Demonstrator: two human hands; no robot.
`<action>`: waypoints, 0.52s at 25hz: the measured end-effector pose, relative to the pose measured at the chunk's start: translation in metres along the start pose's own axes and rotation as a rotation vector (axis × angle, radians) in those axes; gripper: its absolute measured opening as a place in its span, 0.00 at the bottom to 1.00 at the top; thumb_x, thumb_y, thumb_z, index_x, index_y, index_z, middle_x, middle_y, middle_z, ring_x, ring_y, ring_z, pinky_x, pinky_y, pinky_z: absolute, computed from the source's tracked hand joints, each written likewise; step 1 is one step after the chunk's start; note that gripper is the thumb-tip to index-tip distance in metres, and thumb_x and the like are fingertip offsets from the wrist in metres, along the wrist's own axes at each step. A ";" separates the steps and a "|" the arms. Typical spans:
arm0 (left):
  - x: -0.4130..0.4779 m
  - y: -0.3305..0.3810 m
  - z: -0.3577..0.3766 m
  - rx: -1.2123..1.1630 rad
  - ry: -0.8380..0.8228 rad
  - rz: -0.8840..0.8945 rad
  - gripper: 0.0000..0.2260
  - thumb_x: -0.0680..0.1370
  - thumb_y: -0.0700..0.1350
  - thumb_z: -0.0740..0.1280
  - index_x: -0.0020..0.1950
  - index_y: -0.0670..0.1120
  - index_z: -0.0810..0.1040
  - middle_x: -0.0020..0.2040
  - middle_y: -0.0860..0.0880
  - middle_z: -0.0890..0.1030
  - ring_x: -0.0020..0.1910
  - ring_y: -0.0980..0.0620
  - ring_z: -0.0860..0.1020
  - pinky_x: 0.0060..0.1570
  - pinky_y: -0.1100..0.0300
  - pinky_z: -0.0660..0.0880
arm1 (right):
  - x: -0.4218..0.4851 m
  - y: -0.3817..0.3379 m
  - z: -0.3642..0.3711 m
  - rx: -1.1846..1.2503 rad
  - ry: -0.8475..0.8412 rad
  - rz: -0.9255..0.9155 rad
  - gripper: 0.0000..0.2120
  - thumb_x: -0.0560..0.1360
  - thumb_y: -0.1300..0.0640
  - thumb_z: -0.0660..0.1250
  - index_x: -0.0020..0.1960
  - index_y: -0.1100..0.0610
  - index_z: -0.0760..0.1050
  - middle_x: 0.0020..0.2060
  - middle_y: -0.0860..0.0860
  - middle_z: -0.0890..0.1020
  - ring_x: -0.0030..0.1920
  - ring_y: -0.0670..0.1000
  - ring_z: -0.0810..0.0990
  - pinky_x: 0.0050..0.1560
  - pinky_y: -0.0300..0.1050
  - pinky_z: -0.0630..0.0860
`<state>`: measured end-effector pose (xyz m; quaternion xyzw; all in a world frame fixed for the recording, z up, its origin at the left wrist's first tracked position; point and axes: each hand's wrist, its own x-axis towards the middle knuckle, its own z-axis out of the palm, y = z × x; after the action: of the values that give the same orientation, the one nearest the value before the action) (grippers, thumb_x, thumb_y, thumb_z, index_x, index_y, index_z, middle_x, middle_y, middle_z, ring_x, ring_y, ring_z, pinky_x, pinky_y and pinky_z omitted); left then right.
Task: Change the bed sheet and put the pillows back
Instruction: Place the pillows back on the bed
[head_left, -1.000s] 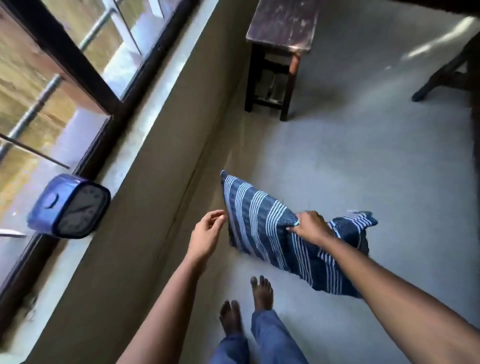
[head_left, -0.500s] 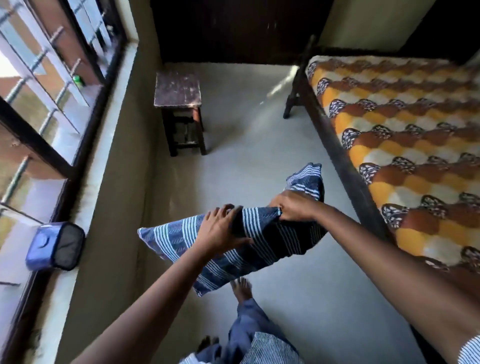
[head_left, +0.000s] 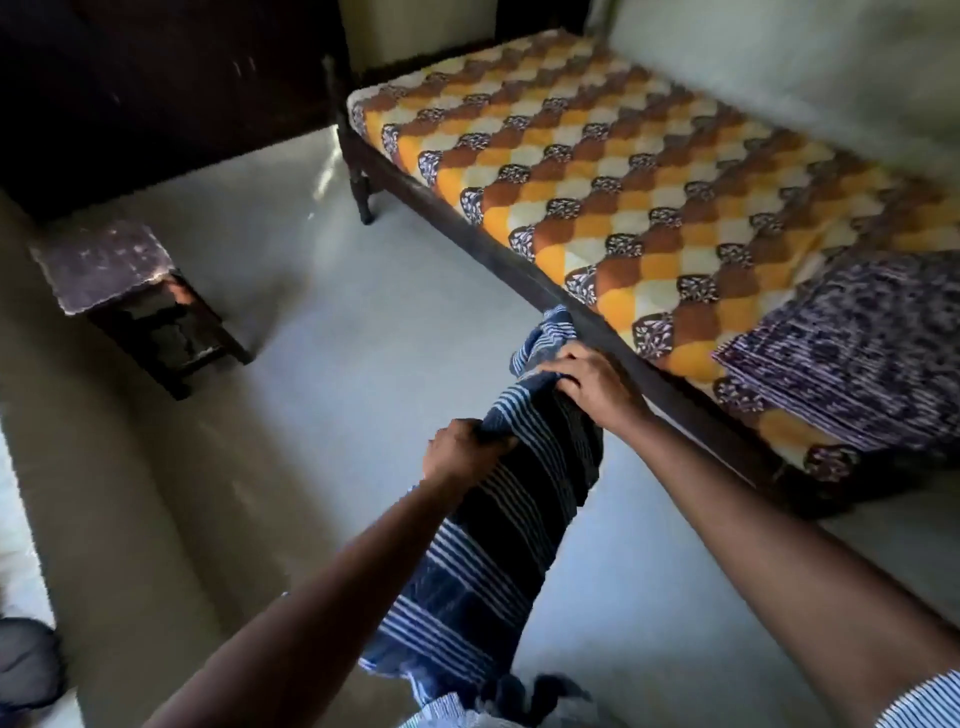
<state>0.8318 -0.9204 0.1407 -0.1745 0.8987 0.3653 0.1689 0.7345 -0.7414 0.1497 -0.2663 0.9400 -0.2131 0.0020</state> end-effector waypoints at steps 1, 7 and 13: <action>-0.002 0.013 0.014 -0.098 -0.034 -0.045 0.21 0.70 0.60 0.69 0.53 0.45 0.80 0.53 0.43 0.82 0.54 0.44 0.79 0.50 0.57 0.73 | -0.022 -0.001 -0.005 0.055 0.078 0.086 0.18 0.70 0.66 0.69 0.59 0.57 0.78 0.50 0.55 0.78 0.52 0.56 0.77 0.53 0.45 0.71; -0.039 0.071 0.116 -0.734 -0.208 -0.309 0.23 0.61 0.47 0.80 0.51 0.37 0.79 0.50 0.39 0.82 0.47 0.43 0.82 0.51 0.46 0.79 | -0.198 -0.006 -0.029 0.477 0.224 0.585 0.12 0.73 0.57 0.69 0.57 0.50 0.79 0.53 0.51 0.80 0.52 0.48 0.79 0.54 0.38 0.73; -0.152 0.148 0.213 -0.704 -0.318 -0.248 0.16 0.69 0.41 0.75 0.52 0.39 0.73 0.49 0.45 0.78 0.49 0.47 0.78 0.47 0.57 0.75 | -0.343 0.001 -0.034 0.116 0.057 0.881 0.48 0.65 0.43 0.74 0.76 0.52 0.52 0.73 0.55 0.62 0.73 0.54 0.60 0.72 0.49 0.59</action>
<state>0.9391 -0.6400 0.1508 -0.2700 0.6534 0.6501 0.2784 1.0249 -0.5552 0.1423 0.1660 0.9500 -0.2514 0.0814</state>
